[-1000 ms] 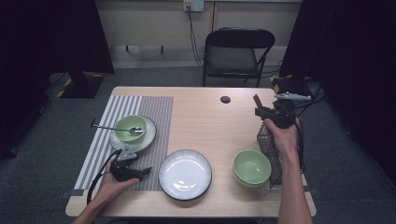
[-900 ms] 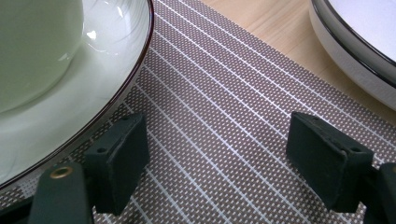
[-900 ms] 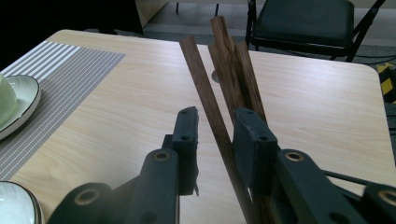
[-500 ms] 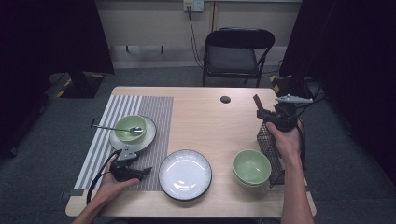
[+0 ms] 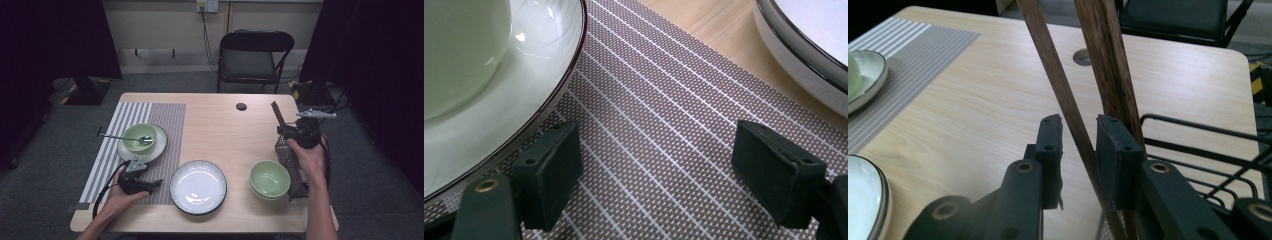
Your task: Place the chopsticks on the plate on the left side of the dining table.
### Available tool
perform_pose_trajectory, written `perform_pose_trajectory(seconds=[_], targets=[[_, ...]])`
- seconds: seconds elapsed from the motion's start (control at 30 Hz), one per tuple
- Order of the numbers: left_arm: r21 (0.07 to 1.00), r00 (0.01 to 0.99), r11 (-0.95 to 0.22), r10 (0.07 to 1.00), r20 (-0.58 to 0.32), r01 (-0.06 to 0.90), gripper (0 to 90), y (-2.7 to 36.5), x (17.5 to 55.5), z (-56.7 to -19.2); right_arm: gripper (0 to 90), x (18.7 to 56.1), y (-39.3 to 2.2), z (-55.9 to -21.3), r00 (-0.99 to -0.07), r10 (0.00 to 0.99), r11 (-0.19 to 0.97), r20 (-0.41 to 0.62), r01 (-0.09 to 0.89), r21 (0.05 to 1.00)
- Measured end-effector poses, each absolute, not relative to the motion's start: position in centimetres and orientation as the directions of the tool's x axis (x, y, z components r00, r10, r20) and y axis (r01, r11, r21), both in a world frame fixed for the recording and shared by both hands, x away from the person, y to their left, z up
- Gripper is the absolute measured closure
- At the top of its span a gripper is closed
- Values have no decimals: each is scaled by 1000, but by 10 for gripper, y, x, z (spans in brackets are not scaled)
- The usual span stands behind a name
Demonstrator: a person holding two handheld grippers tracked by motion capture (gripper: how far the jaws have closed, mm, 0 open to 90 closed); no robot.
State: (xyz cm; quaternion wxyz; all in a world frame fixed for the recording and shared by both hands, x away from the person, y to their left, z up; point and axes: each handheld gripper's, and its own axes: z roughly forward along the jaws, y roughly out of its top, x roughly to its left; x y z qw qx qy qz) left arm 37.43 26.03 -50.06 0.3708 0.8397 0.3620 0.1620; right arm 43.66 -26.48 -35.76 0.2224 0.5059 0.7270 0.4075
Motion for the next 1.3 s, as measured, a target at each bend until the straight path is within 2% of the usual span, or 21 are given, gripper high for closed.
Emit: perform_pose_trajectory(seconds=[0.23, 0.9, 1.3], targets=[[740, 686, -463, 728, 3, 488, 196, 260, 374, -501, 771, 439, -266, -361, -369, 927, 177, 65, 583, 793], [740, 685, -462, 728, 2, 488, 196, 260, 374, -501, 809, 442, -268, -342, -386, 918, 130, 88, 505, 853], [740, 685, -462, 728, 3, 488, 196, 260, 374, -501, 822, 438, -277, -357, -369, 927, 161, 66, 551, 819]])
